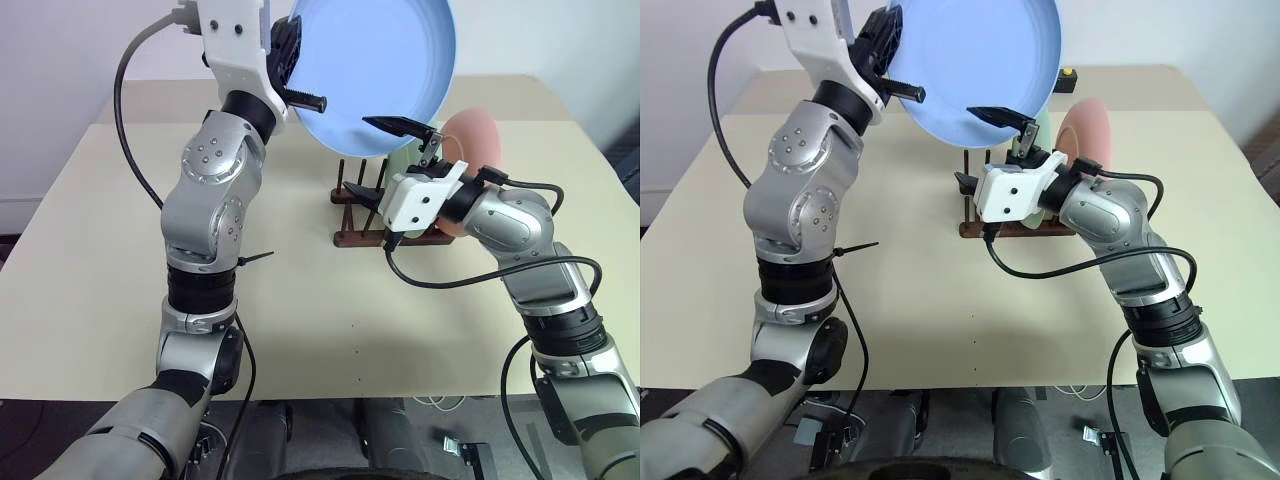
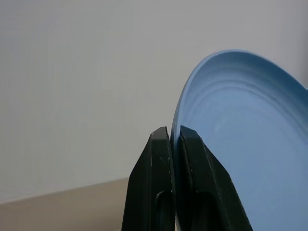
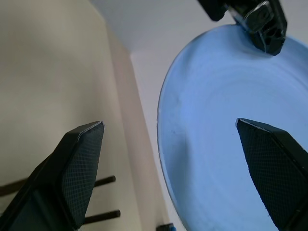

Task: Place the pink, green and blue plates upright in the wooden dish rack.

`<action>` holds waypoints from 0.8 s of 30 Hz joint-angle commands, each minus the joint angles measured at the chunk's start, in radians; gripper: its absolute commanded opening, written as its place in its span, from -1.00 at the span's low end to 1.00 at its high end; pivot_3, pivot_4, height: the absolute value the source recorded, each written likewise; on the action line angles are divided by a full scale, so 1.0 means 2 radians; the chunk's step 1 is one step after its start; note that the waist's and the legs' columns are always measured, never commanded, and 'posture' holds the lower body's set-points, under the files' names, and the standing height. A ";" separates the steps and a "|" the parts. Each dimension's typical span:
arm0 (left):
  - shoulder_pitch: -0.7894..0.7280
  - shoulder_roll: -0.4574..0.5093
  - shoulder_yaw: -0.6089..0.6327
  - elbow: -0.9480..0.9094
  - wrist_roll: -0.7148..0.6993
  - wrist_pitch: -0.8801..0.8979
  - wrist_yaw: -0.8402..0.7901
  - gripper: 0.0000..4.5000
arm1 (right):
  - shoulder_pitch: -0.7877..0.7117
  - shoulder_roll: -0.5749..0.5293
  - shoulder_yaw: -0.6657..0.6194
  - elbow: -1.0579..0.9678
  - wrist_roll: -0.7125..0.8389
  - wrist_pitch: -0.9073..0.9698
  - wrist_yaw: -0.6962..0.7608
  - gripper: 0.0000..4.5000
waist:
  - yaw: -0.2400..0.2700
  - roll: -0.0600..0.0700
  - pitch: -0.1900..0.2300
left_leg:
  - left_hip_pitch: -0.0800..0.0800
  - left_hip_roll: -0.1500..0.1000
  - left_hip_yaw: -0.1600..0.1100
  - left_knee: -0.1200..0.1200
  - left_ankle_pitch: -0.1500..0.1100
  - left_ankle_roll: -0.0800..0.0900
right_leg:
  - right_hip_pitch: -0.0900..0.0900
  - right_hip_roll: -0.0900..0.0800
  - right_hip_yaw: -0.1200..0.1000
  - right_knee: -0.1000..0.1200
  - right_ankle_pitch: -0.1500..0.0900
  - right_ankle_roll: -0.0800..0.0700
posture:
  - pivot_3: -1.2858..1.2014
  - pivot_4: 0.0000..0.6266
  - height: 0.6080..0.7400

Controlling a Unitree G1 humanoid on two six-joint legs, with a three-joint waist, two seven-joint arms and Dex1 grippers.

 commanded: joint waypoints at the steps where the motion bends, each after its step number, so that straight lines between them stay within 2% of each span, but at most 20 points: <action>1: -0.011 -0.001 -0.003 -0.029 -0.008 0.001 -0.008 -1.00 | -0.014 -0.003 0.001 0.003 -0.022 -0.009 -0.010 0.60 | 0.000 0.000 0.000 | 0.000 0.000 0.000 0.000 0.000 0.000 | 0.000 0.000 0.000 0.000 0.000 0.000 | 0.03 -0.52 1.00; 8: -0.011 -0.002 -0.003 -0.024 -0.007 -0.002 -0.013 -1.00 | -0.014 -0.002 0.000 0.013 -0.034 -0.012 -0.013 -0.94 | 0.000 0.000 0.000 | 0.000 0.000 0.000 0.000 0.000 0.000 | 0.000 0.000 0.000 0.000 0.000 0.000 | 0.03 -0.52 1.00; 13: -0.007 -0.004 0.002 -0.029 -0.009 -0.001 -0.009 -1.00 | -0.014 -0.002 0.001 0.014 -0.042 -0.018 -0.018 -0.99 | 0.000 0.000 0.000 | 0.000 0.000 0.000 0.000 0.000 0.000 | 0.000 0.000 0.000 0.000 0.000 0.000 | 0.03 -0.52 1.00; 16: -0.008 -0.009 0.014 -0.025 -0.020 -0.001 -0.008 -0.55 | -0.015 -0.001 0.002 0.016 -0.047 -0.022 -0.020 -1.00 | 0.000 0.000 0.000 | 0.000 0.000 0.000 0.000 0.000 0.000 | 0.000 0.000 0.000 0.000 0.000 0.000 | 0.03 -0.52 1.00; 22: -0.023 -0.014 0.099 -0.005 -0.058 -0.038 0.027 0.80 | -0.015 -0.004 -0.001 0.019 -0.052 -0.040 -0.027 -1.00 | -0.002 0.000 0.000 | 0.000 0.000 0.000 0.000 0.000 0.000 | 0.000 0.000 0.000 0.000 0.000 0.000 | 0.03 -0.52 1.00; 23: -0.028 -0.012 0.118 0.004 -0.065 -0.045 0.039 0.97 | -0.015 -0.005 -0.002 0.019 -0.052 -0.043 -0.028 -1.00 | -0.001 0.000 0.000 | 0.000 0.000 0.000 0.000 0.000 0.000 | 0.000 0.000 0.000 0.000 0.000 0.000 | 0.03 -0.52 1.00; 24: -0.034 -0.011 0.138 0.013 -0.075 -0.053 0.050 0.97 | -0.014 -0.006 -0.002 0.020 -0.051 -0.047 -0.029 -1.00 | -0.001 0.000 0.000 | 0.000 0.000 0.000 0.000 0.000 0.000 | 0.000 0.000 0.000 0.000 0.000 0.000 | 0.03 -0.52 1.00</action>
